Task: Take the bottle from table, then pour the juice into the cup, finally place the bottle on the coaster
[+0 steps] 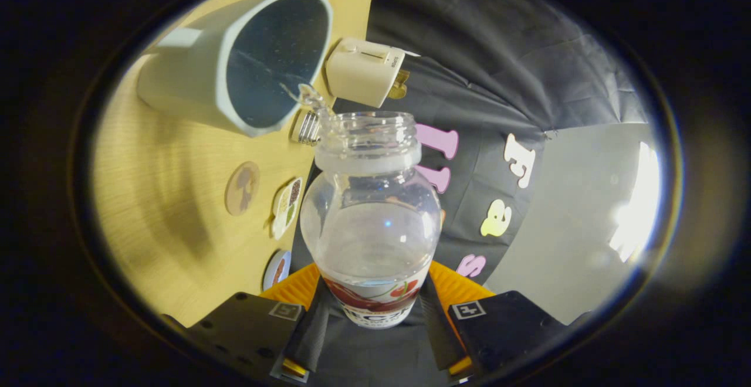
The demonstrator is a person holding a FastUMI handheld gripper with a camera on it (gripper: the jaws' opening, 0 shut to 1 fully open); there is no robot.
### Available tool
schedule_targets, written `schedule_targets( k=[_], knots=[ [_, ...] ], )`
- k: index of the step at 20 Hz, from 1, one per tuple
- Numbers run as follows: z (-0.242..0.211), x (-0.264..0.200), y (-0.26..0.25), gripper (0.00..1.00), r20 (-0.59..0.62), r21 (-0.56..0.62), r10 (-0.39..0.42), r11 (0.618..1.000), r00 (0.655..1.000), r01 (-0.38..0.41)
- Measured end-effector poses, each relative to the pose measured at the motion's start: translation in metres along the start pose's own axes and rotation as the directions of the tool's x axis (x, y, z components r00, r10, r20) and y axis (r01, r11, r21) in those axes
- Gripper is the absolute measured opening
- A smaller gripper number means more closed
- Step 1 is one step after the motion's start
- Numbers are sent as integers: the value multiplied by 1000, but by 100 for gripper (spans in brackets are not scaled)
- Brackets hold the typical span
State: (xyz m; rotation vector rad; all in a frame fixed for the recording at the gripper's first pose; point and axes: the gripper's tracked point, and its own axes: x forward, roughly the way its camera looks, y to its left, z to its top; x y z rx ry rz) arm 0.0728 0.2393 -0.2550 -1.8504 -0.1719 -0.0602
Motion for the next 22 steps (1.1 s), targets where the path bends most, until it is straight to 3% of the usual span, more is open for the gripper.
schedule_targets(
  k=[11, 22],
  knots=[
    [25, -2, -12, 77, 95, -104, -44, 993, 995, 53],
    [33, -6, -9, 77, 117, -184, -31, 981, 993, 52]
  ],
)
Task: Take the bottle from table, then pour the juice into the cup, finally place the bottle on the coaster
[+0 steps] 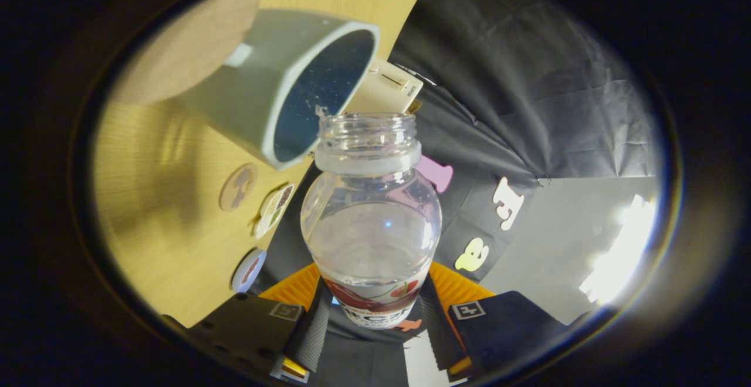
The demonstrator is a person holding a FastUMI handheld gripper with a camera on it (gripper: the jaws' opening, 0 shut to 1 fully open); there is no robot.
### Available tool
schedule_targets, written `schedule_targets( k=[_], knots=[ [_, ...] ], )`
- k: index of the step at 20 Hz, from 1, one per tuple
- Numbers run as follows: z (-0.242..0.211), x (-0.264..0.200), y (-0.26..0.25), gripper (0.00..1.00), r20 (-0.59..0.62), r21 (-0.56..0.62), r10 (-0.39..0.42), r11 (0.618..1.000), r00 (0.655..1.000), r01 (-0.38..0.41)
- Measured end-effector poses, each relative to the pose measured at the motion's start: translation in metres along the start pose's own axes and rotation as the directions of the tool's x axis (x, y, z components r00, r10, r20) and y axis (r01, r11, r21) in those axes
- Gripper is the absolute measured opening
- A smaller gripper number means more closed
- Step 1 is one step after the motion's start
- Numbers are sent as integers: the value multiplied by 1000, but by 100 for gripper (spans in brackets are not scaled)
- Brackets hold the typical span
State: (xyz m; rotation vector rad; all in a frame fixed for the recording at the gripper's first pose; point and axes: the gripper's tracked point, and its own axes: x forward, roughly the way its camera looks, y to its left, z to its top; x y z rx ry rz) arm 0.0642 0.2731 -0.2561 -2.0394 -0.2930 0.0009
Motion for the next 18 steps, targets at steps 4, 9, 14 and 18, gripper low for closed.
schedule_targets(
  k=[4, 9, 14, 18],
  knots=[
    [-2, -5, -5, 77, -4, -2, -9, 1000, 1000, 9],
    [-4, -7, -6, 77, -3, 5, -10, 1000, 1000, 10],
    [-7, -15, 21, 77, -24, 167, 115, 980, 993, -109],
    [-11, -34, 56, 77, -35, 545, 360, 789, 932, -284]
  ],
)
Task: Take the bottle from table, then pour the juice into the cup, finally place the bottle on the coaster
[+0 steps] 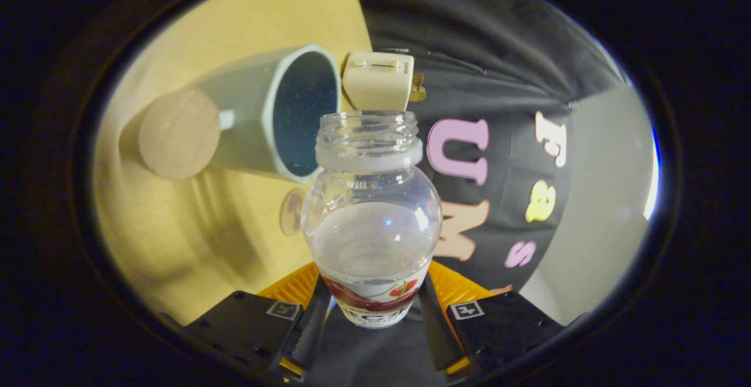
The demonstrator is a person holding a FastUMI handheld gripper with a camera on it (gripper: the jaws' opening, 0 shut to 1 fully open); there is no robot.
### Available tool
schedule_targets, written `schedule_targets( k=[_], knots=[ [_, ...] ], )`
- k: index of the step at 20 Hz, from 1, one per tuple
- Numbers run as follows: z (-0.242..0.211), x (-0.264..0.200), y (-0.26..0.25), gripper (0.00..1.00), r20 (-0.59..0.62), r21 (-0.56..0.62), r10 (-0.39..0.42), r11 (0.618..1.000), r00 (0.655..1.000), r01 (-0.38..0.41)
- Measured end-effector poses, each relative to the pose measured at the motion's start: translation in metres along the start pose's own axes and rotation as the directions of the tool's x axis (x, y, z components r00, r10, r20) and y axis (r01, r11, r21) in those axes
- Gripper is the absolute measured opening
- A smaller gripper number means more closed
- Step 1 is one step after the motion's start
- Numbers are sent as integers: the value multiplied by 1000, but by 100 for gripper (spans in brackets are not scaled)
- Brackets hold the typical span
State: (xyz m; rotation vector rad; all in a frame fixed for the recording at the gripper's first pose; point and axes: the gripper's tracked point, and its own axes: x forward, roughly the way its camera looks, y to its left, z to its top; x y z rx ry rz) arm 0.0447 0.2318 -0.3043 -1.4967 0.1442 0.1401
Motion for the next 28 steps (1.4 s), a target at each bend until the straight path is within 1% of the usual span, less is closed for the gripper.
schedule_targets(
  k=[1, 2, 3, 5, 7, 9, 11, 12, 13, 14, 15, 16, 17, 18, 20, 22, 23, 24, 25, 27, 28],
  knots=[
    [-1, -4, 6, 77, -11, 100, 60, 993, 998, -59],
    [-3, -4, 10, 77, -18, 185, 118, 976, 993, -112],
    [-5, -6, 11, 77, -21, 255, 161, 955, 987, -151],
    [-9, -5, 6, 77, -29, 370, 231, 906, 973, -204],
    [-11, -5, -2, 77, -24, 476, 299, 842, 954, -252],
    [-13, 0, -13, 77, 1, 585, 350, 760, 937, -285],
    [-16, 9, -23, 77, 21, 691, 388, 660, 922, -294],
    [-16, 15, -27, 77, 36, 750, 407, 592, 913, -294],
    [-14, 20, -28, 77, 60, 807, 432, 509, 900, -298],
    [-12, 25, -28, 77, 85, 859, 454, 417, 887, -295],
    [-10, 31, -31, 77, 117, 898, 462, 329, 879, -292],
    [-9, 39, -34, 77, 143, 923, 456, 260, 878, -285],
    [-10, 47, -37, 77, 161, 939, 443, 207, 882, -275],
    [-11, 56, -39, 77, 178, 949, 426, 164, 887, -269],
    [-10, 76, -38, 77, 208, 961, 396, 86, 894, -262],
    [-3, 95, -35, 77, 261, 959, 366, 5, 893, -283],
    [-1, 102, -31, 77, 290, 953, 349, -26, 891, -300],
    [0, 110, -26, 77, 306, 950, 340, -47, 889, -308],
    [-1, 117, -20, 77, 310, 950, 329, -60, 892, -308],
    [-2, 131, -3, 78, 311, 950, 311, -72, 898, -304],
    [-3, 137, 8, 78, 306, 951, 314, -66, 899, -301]
  ],
)
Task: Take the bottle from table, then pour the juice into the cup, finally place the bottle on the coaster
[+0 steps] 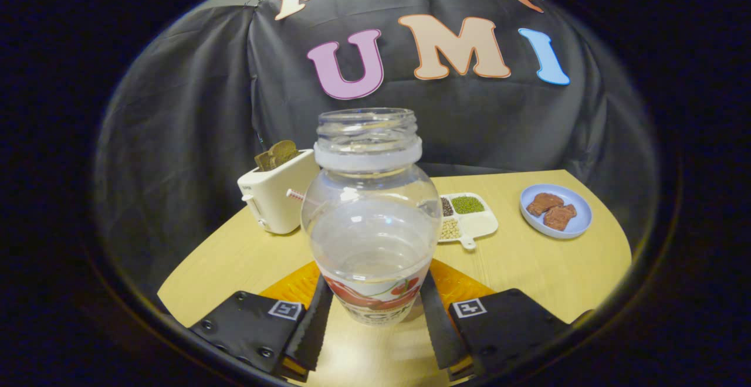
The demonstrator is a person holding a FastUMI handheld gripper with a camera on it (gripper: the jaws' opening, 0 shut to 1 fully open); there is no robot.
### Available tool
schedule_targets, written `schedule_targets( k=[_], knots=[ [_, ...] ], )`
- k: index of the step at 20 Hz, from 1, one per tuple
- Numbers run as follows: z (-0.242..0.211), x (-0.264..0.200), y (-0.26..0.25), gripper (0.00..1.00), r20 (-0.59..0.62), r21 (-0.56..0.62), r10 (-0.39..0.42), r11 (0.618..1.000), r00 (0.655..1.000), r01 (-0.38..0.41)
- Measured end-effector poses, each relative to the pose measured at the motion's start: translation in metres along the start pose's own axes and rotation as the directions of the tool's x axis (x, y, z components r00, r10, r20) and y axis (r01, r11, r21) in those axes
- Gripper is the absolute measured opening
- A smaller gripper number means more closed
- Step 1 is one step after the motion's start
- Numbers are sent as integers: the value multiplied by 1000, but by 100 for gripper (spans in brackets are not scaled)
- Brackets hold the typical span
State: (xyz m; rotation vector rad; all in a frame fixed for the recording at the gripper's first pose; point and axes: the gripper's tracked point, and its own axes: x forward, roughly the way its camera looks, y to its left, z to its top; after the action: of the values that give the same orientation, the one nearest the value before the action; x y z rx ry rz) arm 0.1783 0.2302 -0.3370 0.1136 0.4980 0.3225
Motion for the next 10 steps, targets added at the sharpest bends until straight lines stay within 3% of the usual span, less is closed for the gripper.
schedule_targets(
  k=[6, 10],
  knots=[
    [-26, 31, -4, 78, -21, -75, -15, 997, 1000, 13],
    [-34, 41, -12, 78, -41, -60, -27, 998, 999, 25]
  ],
)
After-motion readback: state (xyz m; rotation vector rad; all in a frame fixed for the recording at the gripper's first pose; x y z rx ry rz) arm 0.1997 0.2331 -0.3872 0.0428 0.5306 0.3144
